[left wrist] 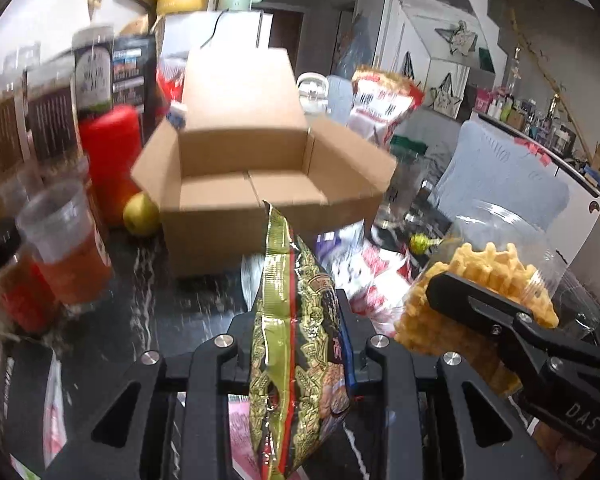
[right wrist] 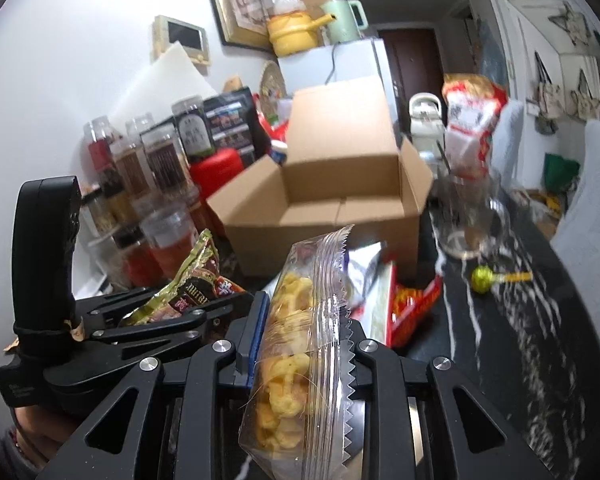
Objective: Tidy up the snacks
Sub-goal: 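Carry the nut bag with the left tool while the right tool carries the puff bag to the box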
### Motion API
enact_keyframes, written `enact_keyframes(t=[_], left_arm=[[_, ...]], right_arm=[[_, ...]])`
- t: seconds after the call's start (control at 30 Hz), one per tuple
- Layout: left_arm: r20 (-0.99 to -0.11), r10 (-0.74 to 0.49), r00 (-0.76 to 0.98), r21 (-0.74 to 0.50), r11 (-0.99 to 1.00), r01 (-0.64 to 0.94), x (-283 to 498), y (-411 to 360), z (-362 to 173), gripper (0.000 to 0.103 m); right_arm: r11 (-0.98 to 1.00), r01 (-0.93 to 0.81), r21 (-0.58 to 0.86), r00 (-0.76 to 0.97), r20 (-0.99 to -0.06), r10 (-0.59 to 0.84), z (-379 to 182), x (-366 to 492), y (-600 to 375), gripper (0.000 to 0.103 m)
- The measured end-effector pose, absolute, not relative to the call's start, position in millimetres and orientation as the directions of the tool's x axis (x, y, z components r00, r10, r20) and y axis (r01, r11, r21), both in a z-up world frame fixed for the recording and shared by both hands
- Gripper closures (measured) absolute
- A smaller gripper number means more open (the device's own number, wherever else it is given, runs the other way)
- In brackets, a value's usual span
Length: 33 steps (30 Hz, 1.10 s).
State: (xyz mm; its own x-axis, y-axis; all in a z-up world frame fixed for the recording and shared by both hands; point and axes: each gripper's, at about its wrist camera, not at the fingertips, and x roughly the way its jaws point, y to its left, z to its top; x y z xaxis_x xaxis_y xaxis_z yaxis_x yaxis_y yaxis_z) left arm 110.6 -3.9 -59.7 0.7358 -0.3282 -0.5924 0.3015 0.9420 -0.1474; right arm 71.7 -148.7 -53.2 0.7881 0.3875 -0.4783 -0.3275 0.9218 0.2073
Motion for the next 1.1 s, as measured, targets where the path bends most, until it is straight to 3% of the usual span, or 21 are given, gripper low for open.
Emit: enact_keyframes(t=[0.37, 0.73, 1.1], left_arm=[[-0.475, -0.315, 0.822, -0.086, 0.946, 0.313, 132.9, -6.1, 0.2, 0.074], [-0.407, -0.287, 0.867, -0.043, 0.954, 0.296, 173.4, -12.4, 38.6, 0.074], [-0.445, -0.258, 0.857, -0.04, 0.962, 0.269, 242.3, -14.9, 29.3, 0.074]], right_arm=[[0.924, -0.366, 0.116, 0.835, -0.398, 0.38, 7.4, 98.5, -143.7, 0.077], [0.912, -0.393, 0.115, 0.834, -0.373, 0.407, 43.4, 153.4, -154.6, 0.077], [0.909, -0.402, 0.109, 0.837, -0.357, 0.414, 44.4, 218.6, -154.7, 0.077]])
